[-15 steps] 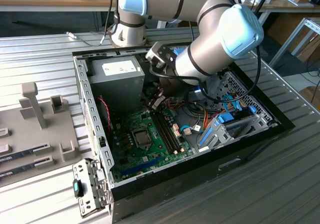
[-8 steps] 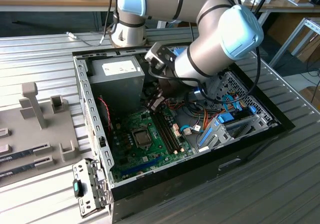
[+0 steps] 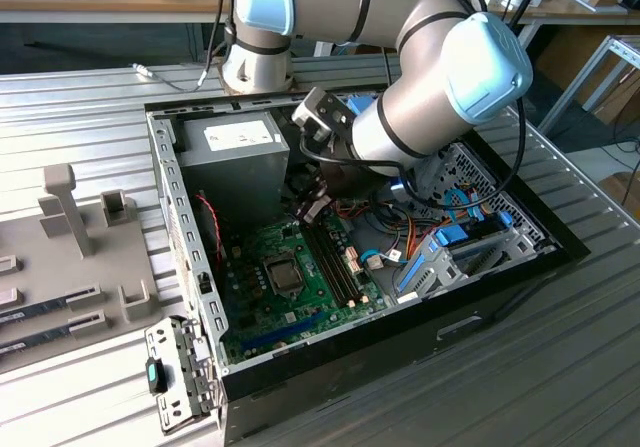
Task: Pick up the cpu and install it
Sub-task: 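Install the first cpu locking lever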
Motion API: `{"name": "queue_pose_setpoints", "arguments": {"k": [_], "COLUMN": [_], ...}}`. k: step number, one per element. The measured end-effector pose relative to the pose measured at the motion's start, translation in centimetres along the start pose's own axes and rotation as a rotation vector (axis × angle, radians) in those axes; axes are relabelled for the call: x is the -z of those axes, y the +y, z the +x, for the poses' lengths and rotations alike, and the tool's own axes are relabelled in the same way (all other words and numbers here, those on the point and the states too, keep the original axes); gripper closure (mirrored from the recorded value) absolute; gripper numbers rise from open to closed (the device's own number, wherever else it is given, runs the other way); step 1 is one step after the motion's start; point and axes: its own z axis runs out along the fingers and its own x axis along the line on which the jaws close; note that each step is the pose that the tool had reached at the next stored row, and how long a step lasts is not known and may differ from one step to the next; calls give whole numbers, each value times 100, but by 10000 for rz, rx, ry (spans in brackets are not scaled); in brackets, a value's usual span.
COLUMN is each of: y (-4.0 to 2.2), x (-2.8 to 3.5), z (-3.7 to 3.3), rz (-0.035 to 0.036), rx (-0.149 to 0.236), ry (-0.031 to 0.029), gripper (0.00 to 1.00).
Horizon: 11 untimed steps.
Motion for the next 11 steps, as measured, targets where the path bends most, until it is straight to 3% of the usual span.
{"name": "queue_pose_setpoints", "arguments": {"k": [5, 9, 10, 11], "y": [-21, -29, -35, -37], "x": [19, 22, 24, 26], "z": [25, 33, 39, 42], "rz": [60, 180, 316, 605], "rx": [-2, -38, -85, -188], "ry": [61, 168, 289, 541], "gripper": [89, 89, 89, 89]}}
